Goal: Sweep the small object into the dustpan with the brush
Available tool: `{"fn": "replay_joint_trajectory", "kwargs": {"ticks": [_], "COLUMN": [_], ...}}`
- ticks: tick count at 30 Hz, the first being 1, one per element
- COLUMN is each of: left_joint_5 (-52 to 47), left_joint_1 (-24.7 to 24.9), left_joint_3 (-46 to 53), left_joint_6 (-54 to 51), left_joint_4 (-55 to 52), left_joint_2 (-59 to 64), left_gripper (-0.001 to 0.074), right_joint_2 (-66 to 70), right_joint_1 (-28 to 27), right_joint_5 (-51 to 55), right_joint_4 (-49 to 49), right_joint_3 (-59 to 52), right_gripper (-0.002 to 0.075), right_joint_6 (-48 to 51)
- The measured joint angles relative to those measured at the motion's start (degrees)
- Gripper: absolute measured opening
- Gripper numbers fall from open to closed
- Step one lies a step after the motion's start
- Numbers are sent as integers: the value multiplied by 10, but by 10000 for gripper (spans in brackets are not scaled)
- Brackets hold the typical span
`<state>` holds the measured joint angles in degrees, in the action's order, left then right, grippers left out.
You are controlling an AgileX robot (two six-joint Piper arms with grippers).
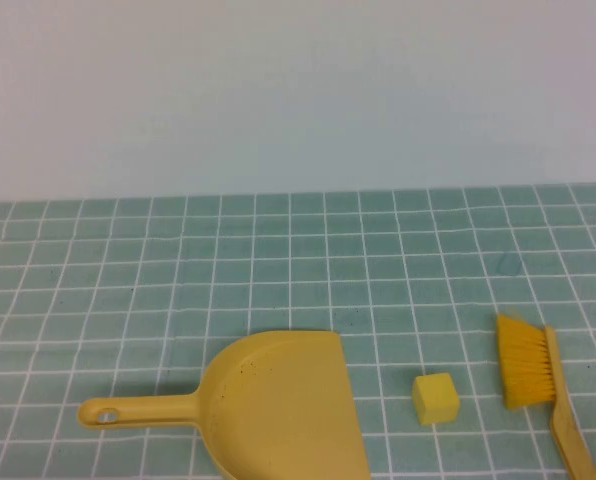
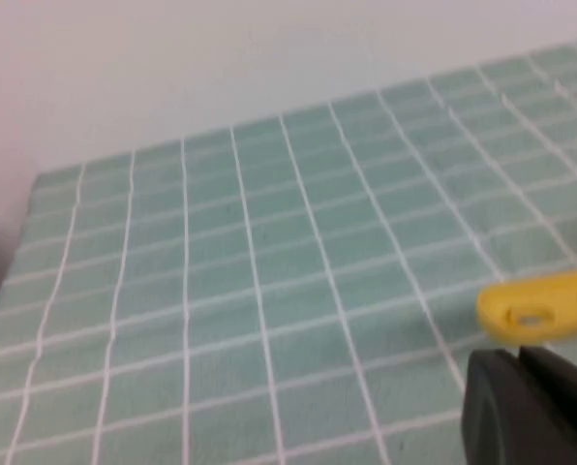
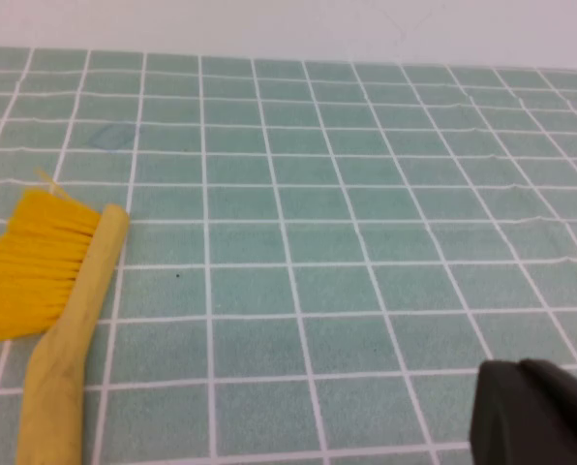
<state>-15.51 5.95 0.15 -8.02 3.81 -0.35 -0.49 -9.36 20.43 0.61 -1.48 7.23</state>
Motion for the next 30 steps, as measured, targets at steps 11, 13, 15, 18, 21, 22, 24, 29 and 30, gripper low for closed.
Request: {"fn": "replay_joint_trajectory", "kwargs": {"ticks": [11, 13, 15, 18, 21, 22, 24, 29, 30], "left_joint_5": [146, 146, 146, 146, 158, 166, 187, 259, 274], "left_joint_1": [0, 0, 0, 0, 0, 0, 0, 0, 0], "left_joint_3": [0, 0, 0, 0, 0, 0, 0, 0, 0], "left_joint_6": [7, 7, 7, 6, 46, 68, 129, 198, 202], "left_joint_4": [138, 138, 138, 139, 187, 213, 290, 435, 451], "left_joint_2": [0, 0, 0, 0, 0, 0, 0, 0, 0], "left_gripper": [-1, -1, -1, -1, -1, -1, -1, -1, -1], "right_joint_2": [0, 0, 0, 0, 0, 0, 0, 0, 0], "right_joint_1": [0, 0, 0, 0, 0, 0, 0, 0, 0], "right_joint_5": [-20, -33, -54, -97, -152, -173, -215, -344, -371], "right_joint_4": [-1, -6, -6, -6, -6, -6, -6, -6, -6], "right_joint_3": [0, 0, 0, 0, 0, 0, 0, 0, 0], "right_gripper": [-1, -1, -1, -1, -1, -1, -1, -1, -1], "right_joint_6": [0, 7, 11, 14, 14, 14, 14, 29, 33]}}
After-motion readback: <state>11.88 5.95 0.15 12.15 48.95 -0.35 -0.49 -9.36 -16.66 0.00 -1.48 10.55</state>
